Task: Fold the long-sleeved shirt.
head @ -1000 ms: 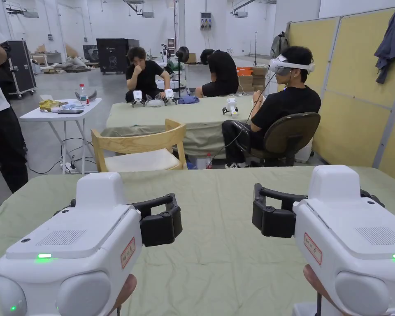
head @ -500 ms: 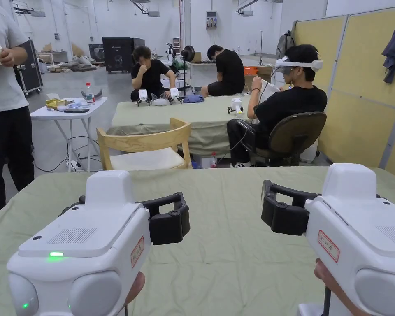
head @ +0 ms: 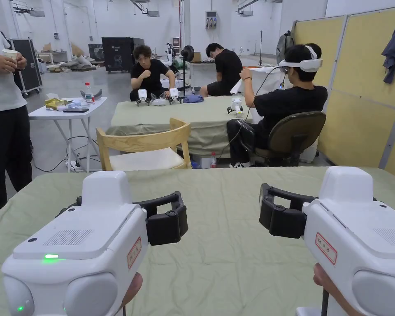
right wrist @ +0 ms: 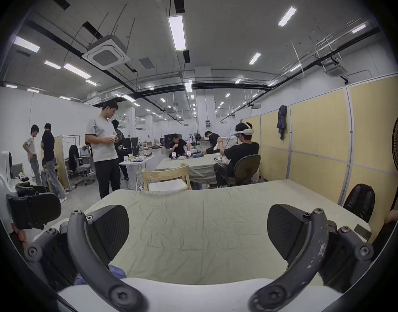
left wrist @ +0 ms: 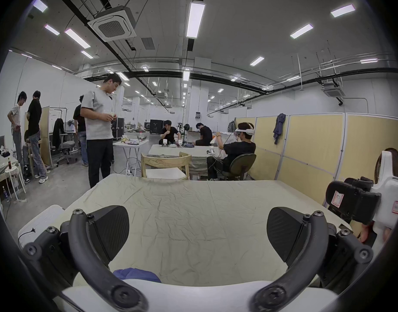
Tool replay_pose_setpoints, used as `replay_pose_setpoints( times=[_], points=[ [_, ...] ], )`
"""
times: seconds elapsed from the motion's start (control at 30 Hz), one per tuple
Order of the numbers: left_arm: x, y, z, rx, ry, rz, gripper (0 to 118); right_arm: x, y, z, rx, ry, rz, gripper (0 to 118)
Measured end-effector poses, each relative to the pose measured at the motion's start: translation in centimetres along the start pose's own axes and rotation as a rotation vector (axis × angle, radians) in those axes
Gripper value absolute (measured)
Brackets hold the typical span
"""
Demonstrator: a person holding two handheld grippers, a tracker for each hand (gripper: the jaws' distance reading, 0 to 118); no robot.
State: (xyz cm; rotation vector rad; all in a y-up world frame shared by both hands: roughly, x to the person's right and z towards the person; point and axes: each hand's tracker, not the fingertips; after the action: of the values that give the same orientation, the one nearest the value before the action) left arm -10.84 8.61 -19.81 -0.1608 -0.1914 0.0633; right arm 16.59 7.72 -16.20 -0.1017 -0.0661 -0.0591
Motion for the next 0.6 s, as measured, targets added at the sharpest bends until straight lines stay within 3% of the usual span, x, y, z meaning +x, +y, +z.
replay_pose_setpoints(
  times=[0.17, 0.2, 0.23, 0.27, 0.3, 0.33, 0.5, 0.6],
  points=[
    [-0.2, 0.1, 0.0, 0.009, -0.024, -0.008, 117, -0.3, 0.2, -0.5, -0.01, -0.007, 0.031, 118],
    [-0.4, 0.2, 0.2, 0.024, -0.037, 0.0, 111, -0.3, 0.2, -0.4, -0.01, 0.01, 0.028, 116],
    [-0.5, 0.3, 0.3, 0.033, -0.048, 0.004, 92, -0.4, 0.3, -0.2, -0.004, 0.03, 0.018, 95],
    [-0.4, 0.4, 0.3, 0.027, -0.053, -0.006, 40, -0.5, 0.4, 0.0, -0.005, 0.005, 0.007, 39],
    [-0.4, 0.5, 0.0, 0.01, -0.044, -0.023, 0, -0.6, 0.4, 0.0, -0.003, -0.028, 0.002, 4],
    [-0.2, 0.4, 0.0, -0.002, -0.031, -0.026, 0, -0.4, 0.1, 0.1, 0.014, -0.096, -0.007, 4],
    [-3.0, -0.2, 1.1, -0.024, -0.013, 0.027, 0, -1.6, -0.4, -1.1, -0.004, -0.047, 0.035, 4],
    [-6.6, -0.7, 3.1, -0.021, 0.121, 0.036, 0, -5.8, -0.9, -2.7, -0.033, 0.101, 0.02, 4]
  ],
)
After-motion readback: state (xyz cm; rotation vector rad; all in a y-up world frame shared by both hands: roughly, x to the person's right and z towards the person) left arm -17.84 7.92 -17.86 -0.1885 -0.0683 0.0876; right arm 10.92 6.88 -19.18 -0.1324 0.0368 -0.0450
